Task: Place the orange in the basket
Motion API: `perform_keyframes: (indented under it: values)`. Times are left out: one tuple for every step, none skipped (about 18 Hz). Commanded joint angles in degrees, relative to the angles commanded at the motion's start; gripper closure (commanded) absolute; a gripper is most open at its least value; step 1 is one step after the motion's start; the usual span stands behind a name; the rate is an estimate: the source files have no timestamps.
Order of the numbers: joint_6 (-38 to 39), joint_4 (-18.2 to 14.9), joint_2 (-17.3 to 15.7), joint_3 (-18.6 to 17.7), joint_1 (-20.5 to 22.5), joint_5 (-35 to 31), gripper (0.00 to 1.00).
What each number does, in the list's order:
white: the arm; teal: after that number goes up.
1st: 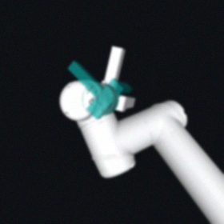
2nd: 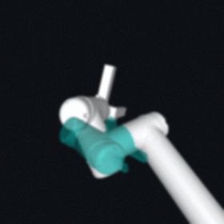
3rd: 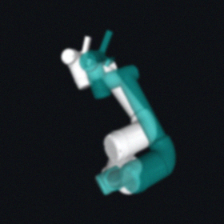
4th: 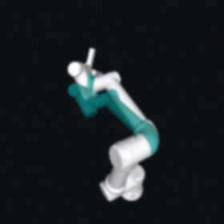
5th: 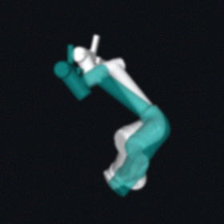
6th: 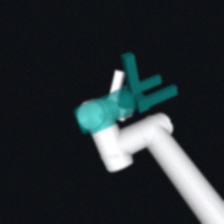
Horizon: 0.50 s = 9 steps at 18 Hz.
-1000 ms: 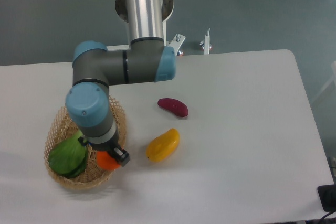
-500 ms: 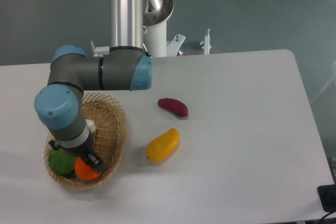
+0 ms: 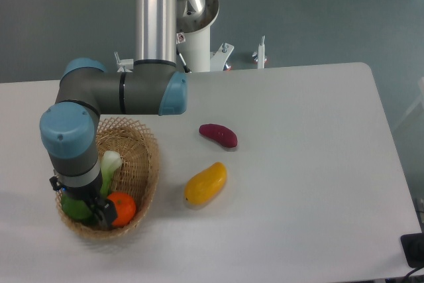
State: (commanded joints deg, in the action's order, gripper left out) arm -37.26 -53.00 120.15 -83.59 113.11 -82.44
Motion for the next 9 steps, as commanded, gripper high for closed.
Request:
perform_keyframes:
  values:
    - [-0.18,0.00,-0.18,0.44,1.14,-0.52,0.00]
    - [-0.26,0.00,-1.13,0.88,2.54,-2.10,0.00]
    - [-0.44,-0.09,-1.67,1.32,3.42,-4.11,0.00]
    - [-0.79,-0.09,-2.02,1.58,4.30,-5.70,0.00]
    - [-1.40,-0.09,-2.37,1.76,5.36,-6.50,0.00]
    - [-1.93,-0.09,-2.37,1.85,6.32,-6.51,0.00]
    - [-2.28,-0.26,-2.37,1.59,7.64,-6.59,0.00]
    - [-2.90,-0.44,-2.37,1.32,8.96,-6.59,0.00]
    - [-4.03,-0.44,-2.46,1.23,10.01,-6.59,0.00]
